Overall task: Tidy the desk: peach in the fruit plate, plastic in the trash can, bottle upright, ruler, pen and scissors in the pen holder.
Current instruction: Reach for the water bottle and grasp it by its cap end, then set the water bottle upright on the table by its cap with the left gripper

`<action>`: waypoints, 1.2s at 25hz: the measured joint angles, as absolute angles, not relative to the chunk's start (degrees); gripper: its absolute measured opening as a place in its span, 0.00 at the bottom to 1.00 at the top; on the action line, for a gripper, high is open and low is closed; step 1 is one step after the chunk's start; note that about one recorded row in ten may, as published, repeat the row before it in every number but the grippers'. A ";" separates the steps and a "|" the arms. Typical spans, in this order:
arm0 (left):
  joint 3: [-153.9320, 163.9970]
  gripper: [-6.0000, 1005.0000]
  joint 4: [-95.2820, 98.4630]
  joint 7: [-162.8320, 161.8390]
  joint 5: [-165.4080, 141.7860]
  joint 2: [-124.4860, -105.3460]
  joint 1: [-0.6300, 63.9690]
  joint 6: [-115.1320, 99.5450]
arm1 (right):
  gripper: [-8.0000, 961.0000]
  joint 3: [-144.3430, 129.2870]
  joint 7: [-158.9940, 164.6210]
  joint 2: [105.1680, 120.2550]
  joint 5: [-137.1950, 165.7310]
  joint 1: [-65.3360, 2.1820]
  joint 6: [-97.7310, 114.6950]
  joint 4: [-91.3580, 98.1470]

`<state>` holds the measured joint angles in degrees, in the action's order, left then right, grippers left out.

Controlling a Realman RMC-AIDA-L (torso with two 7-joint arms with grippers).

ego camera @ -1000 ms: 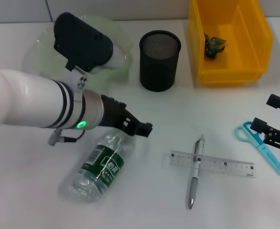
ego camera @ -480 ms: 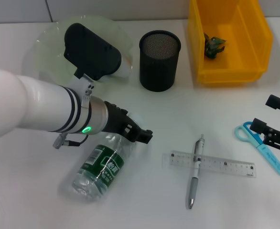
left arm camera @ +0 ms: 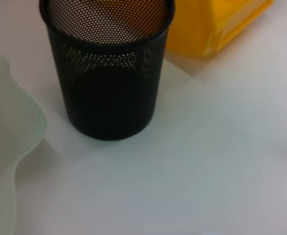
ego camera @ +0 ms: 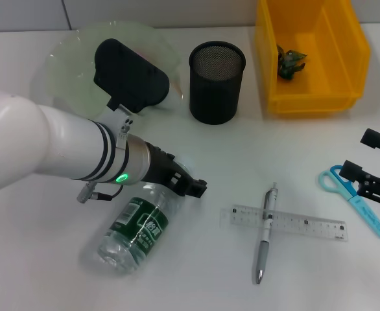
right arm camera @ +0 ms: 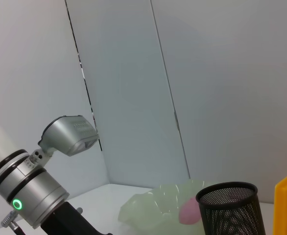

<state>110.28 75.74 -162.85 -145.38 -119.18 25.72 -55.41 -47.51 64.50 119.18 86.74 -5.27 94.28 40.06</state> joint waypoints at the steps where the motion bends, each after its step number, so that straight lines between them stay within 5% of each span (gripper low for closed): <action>1: 110.66 0.80 76.06 -162.83 -145.60 -119.18 25.80 -55.55 | 0.86 -47.41 64.58 119.18 86.74 -5.27 94.29 40.03; 7: 111.16 0.80 75.57 -162.10 -145.75 -119.18 26.87 -56.43 | 0.86 -47.32 64.63 119.18 86.74 -5.27 94.31 39.99; 10: 111.43 0.59 76.03 -161.99 -145.82 -119.18 26.85 -56.56 | 0.86 -47.18 64.66 119.18 86.74 -5.27 94.31 39.91; 14: 111.64 0.43 80.81 -161.96 -148.36 -118.98 24.65 -56.97 | 0.86 -47.08 64.74 119.24 86.74 -5.27 94.31 39.59; 30: 102.67 0.46 97.05 -146.59 -145.03 -118.55 8.44 -58.88 | 0.86 -45.49 64.77 119.13 86.75 -5.51 95.20 39.69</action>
<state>102.67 97.05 -146.59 -145.03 -118.55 8.44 -58.88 -45.49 64.77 119.13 86.75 -5.51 95.20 39.69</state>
